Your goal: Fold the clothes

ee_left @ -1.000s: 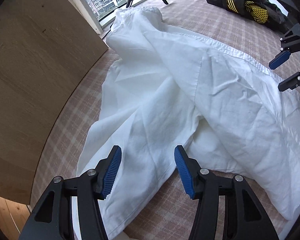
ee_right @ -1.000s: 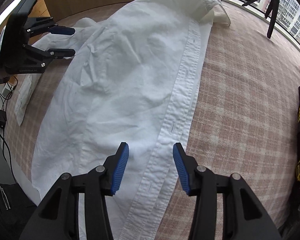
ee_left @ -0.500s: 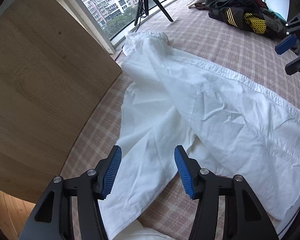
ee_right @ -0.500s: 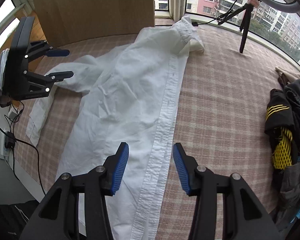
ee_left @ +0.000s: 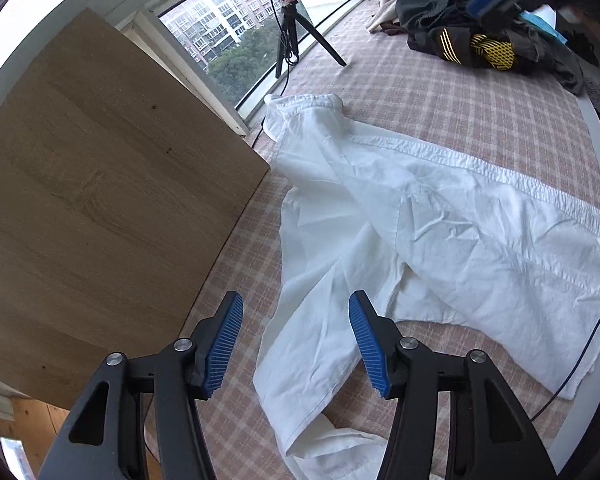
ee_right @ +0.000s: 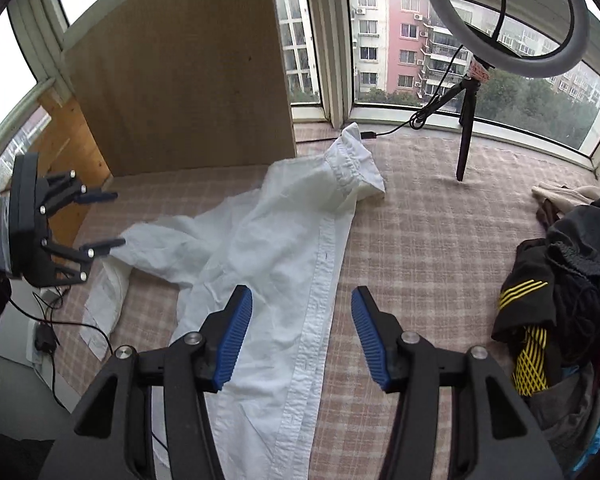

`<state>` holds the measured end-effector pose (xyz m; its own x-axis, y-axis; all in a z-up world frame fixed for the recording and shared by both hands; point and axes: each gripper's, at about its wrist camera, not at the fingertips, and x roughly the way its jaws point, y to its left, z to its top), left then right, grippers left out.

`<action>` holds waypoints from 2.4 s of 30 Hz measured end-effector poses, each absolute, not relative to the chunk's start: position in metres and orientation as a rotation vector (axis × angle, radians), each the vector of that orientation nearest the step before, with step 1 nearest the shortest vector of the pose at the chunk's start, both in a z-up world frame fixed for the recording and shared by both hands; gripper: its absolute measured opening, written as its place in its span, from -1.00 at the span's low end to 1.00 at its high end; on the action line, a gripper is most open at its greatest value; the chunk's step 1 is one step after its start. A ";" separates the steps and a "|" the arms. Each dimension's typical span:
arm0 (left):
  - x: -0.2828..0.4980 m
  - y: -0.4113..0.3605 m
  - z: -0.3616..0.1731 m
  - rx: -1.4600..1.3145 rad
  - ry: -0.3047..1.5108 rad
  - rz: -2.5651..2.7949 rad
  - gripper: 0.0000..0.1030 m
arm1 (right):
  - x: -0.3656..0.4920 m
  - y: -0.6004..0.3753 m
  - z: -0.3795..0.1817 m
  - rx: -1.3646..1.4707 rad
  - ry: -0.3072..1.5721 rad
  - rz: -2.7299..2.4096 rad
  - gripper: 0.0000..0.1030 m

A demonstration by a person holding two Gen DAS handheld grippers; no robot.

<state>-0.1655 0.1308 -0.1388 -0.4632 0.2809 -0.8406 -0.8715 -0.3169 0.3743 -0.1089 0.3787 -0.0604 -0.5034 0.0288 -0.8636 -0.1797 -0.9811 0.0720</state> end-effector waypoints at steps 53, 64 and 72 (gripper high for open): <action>-0.266 0.168 -0.255 -1.256 0.830 1.633 -0.70 | -0.266 0.379 -0.207 -1.821 0.158 2.622 -0.19; -0.278 0.120 -0.191 -1.141 0.743 1.925 -0.99 | -0.254 0.396 -0.218 -1.841 0.173 2.539 -0.98; -0.302 0.104 -0.246 -1.305 0.880 1.953 -0.97 | -0.251 0.420 -0.205 -1.746 0.295 2.501 -0.96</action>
<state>-0.3015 0.1045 -0.2459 -0.3171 0.1311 -0.9393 -0.7906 -0.5836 0.1855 -0.2511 0.4200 -0.2047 -0.3484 -0.0469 -0.9362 -0.1726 -0.9785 0.1132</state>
